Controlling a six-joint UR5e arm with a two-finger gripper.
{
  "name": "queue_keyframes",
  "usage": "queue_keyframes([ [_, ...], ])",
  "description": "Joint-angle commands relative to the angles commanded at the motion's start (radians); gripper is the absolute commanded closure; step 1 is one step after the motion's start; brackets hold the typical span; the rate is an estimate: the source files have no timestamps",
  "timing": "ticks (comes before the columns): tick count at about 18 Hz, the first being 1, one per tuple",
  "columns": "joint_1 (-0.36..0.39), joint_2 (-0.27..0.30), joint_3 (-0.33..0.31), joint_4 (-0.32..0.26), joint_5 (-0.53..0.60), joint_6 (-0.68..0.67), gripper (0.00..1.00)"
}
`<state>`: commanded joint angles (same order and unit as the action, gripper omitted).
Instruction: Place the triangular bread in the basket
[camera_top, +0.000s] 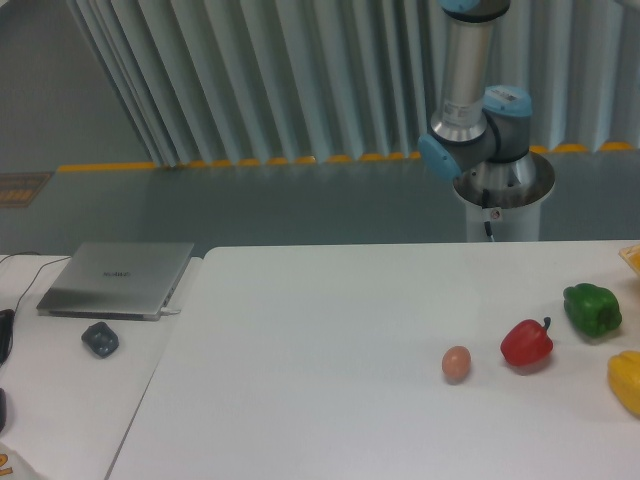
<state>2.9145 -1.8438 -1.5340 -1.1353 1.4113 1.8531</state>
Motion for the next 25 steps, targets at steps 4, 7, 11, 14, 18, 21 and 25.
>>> queue_keyframes([
  [4, -0.006, -0.009, 0.003, 0.04, -0.002, 0.0, 0.6],
  [7, -0.021, -0.009, 0.002, 0.054, -0.003, -0.003, 0.0],
  [11, -0.054, 0.003, -0.014, 0.054, 0.0, -0.026, 0.0],
  [14, -0.074, 0.024, -0.044, 0.051, -0.002, -0.075, 0.0],
  [18, -0.098, 0.052, -0.051, -0.006, -0.006, -0.066, 0.0],
  [21, -0.124, 0.067, -0.011, -0.117, 0.003, -0.063, 0.0],
  [25, -0.172, 0.06, 0.08, -0.328, 0.133, -0.061, 0.0],
])
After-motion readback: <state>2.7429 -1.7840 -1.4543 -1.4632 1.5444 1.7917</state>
